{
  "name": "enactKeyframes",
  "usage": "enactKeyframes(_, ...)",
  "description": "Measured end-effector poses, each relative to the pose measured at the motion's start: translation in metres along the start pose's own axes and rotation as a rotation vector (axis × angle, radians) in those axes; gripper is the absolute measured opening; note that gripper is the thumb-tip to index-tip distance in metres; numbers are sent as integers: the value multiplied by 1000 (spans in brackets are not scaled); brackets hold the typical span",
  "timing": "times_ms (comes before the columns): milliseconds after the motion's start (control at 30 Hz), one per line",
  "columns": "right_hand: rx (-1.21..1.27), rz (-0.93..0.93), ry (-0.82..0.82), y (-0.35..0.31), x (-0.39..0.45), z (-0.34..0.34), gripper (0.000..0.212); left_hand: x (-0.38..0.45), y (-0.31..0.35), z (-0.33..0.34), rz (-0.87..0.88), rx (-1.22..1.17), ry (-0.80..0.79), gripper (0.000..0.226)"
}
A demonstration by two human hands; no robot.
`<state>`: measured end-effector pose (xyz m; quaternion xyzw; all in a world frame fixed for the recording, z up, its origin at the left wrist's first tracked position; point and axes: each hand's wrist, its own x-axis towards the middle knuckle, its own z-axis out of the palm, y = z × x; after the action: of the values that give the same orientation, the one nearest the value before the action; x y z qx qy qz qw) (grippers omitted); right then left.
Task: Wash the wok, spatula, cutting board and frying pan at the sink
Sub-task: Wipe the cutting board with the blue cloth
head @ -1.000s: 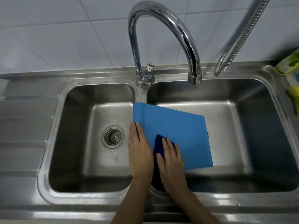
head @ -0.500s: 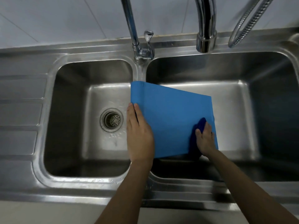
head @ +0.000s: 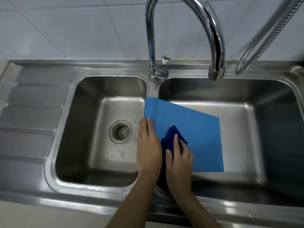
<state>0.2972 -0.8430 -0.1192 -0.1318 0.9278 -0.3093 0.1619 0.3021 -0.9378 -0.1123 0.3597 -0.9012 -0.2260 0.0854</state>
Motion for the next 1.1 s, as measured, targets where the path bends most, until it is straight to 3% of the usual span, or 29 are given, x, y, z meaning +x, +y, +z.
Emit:
enactKeyframes(133,-57,-81,22,2,5,11,50,-1,0,1,16,47,-14,58)
enactKeyframes(300,-76,-99,15,24,26,14,53,0,-5,9,14,44,2,57)
enactKeyframes(533,-72,292,75,138,97,-3,57,1,-6,12,5,52,31,56)
enactKeyframes(667,-106,434,99,136,102,-10,46,1,-6,12,2,64,27,57)
enactKeyframes(733,-25,319,121,105,94,-8,47,1,-5,10,21,64,21,59)
enactKeyframes(900,45,-273,93,-9,70,4,50,2,-5,5,49,85,-8,56)
enactKeyframes(1100,6,-380,104,3,112,0,44,2,-6,9,39,97,19,56)
